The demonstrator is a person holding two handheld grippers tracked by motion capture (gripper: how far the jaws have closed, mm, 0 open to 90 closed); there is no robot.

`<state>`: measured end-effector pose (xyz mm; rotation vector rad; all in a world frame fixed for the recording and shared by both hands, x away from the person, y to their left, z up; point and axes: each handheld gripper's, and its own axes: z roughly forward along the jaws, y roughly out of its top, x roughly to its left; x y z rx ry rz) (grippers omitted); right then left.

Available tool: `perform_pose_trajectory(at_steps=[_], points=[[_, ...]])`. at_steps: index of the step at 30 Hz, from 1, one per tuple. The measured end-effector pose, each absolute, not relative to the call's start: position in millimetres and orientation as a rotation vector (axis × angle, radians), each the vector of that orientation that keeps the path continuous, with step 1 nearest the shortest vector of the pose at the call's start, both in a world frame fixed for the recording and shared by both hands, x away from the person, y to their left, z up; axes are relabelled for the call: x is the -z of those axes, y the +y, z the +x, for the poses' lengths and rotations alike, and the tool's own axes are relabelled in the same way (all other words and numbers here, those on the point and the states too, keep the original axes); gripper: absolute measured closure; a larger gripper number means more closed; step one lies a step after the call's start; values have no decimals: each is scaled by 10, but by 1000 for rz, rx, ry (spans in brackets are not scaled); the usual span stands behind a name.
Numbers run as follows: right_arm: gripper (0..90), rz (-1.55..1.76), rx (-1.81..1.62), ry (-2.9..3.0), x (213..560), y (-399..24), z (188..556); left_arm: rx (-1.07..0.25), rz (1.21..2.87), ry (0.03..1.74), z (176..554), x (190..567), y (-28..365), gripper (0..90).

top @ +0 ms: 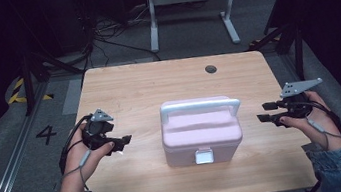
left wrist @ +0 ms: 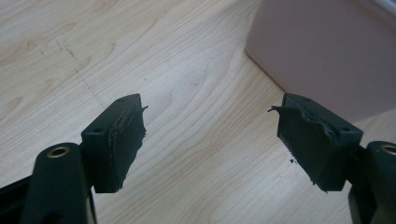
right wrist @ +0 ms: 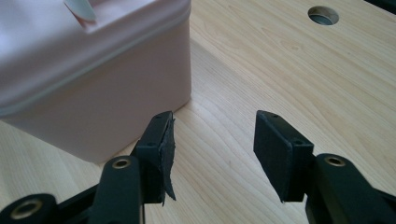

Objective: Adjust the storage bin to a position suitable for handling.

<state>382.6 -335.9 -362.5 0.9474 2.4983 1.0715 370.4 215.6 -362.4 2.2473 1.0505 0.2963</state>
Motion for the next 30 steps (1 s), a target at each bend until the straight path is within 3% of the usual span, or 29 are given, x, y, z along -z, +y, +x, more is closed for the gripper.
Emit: perform_pose_trajectory(at_steps=[19, 30], points=[[466, 950, -1045, 2421, 3664, -3391, 3725, -291, 2140, 839, 3617, 3331, 1800, 224], [516, 949, -1090, 2453, 3728, -3403, 3661, -279, 2084, 739, 3630, 3256, 1553, 258]])
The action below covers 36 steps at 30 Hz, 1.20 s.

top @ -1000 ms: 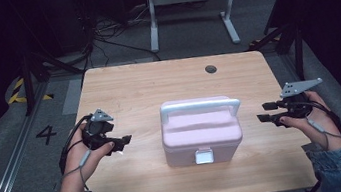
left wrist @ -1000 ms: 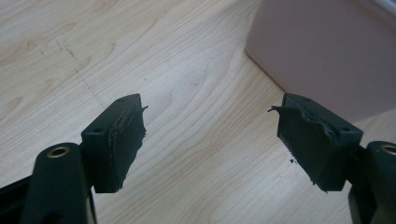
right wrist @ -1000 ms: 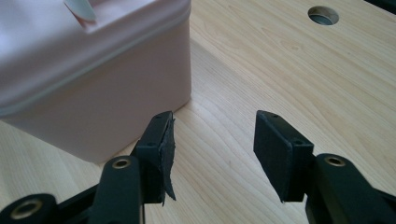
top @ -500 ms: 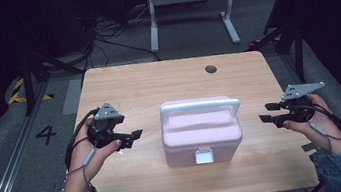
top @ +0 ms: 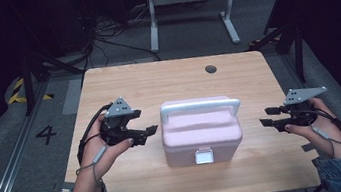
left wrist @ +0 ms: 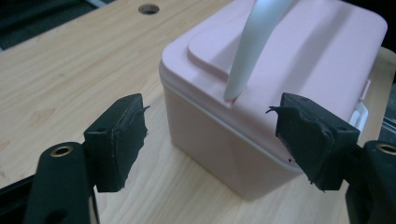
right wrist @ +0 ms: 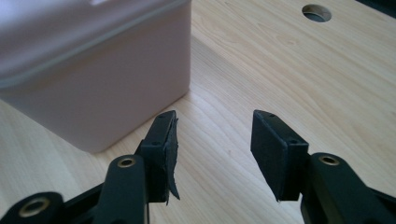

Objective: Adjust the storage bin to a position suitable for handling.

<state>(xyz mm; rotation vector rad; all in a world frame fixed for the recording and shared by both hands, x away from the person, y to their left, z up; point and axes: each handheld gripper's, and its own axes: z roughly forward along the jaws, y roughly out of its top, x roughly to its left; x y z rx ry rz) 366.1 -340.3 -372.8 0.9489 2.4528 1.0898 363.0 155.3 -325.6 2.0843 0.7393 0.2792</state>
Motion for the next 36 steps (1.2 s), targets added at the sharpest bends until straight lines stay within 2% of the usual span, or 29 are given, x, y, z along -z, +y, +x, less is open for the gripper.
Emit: perform_pose_trajectory(at_steps=[11, 21, 22, 29, 36], points=[[512, 971, -1092, 2458, 3767, -3407, 3618, -268, 1995, 702, 3712, 3324, 1312, 305], [516, 1005, -1105, 2442, 3773, -3424, 3586, -237, 1943, 709, 3734, 3373, 1181, 461], [518, 1004, -1104, 2441, 3775, -3420, 3580, -234, 1930, 713, 3734, 3376, 1177, 518], [535, 1007, -1112, 2424, 3773, -3429, 3560, -247, 1910, 701, 3716, 3367, 1101, 606], [537, 1015, -1113, 2422, 3781, -3442, 3529, -336, 1939, 713, 3716, 3366, 1048, 679]])
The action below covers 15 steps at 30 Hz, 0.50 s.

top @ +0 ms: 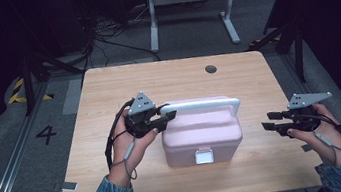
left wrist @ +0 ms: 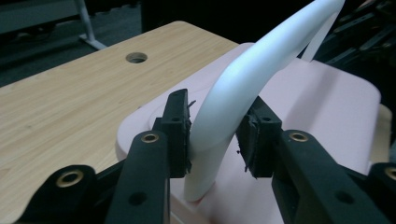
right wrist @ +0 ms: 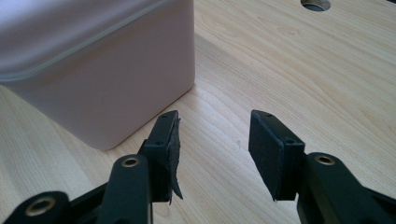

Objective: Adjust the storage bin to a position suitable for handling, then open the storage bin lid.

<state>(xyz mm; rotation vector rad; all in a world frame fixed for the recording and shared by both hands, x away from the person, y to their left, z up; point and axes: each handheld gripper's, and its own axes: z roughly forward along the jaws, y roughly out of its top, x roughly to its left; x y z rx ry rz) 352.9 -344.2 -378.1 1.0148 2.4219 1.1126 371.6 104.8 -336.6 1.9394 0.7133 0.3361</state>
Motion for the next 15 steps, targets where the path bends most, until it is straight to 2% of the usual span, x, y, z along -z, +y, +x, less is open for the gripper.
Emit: perform_pose_trajectory(at_steps=[6, 15], points=[[543, 1009, -1120, 2415, 3768, -3437, 3523, -369, 1961, 699, 3712, 3343, 1028, 694], [591, 1001, -1164, 2370, 3721, -3430, 3505, -328, 1960, 709, 3766, 3287, 1035, 697]])
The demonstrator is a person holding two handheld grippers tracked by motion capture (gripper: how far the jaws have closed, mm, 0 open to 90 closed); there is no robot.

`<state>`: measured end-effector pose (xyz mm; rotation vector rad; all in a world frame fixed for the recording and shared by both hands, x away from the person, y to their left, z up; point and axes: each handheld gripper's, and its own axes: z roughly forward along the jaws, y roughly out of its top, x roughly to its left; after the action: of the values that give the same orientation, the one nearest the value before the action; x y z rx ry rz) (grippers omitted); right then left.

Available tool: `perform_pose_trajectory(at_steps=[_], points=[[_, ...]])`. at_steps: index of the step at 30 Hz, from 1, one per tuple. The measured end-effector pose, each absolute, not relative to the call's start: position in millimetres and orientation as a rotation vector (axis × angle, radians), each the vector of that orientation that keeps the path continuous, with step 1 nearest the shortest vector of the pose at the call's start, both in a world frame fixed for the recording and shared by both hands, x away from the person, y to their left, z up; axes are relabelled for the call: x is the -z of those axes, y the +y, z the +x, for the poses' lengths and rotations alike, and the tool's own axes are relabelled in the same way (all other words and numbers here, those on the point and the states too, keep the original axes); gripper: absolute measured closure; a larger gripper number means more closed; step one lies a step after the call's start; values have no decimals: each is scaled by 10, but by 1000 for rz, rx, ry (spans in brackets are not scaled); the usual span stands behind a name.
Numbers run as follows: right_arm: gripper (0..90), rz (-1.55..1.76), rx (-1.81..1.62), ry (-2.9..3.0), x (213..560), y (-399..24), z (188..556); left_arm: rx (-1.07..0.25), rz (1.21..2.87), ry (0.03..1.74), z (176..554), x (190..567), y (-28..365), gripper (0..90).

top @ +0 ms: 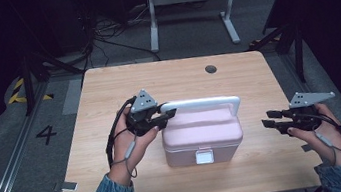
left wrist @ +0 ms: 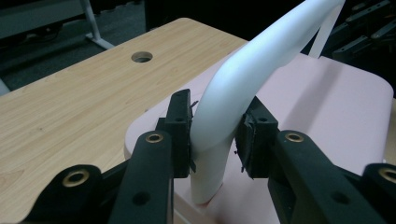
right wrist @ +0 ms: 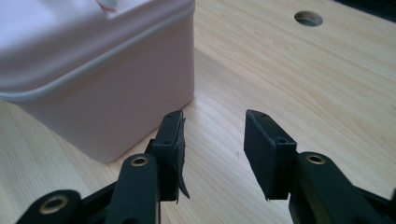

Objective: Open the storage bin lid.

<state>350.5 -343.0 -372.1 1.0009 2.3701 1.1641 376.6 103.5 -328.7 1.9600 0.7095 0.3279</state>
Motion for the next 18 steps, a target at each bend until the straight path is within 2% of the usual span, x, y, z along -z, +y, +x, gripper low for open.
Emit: perform_pose_trajectory(at_steps=[3, 9, 18], points=[[606, 993, -1184, 2350, 3695, -3425, 3489, -315, 1947, 703, 3798, 3258, 1041, 699], [711, 1045, -1239, 2314, 3621, -3446, 3453, -293, 1932, 714, 3858, 3202, 1048, 702], [749, 1045, -1240, 2321, 3600, -3429, 3438, -291, 1928, 740, 3982, 3119, 1042, 702]])
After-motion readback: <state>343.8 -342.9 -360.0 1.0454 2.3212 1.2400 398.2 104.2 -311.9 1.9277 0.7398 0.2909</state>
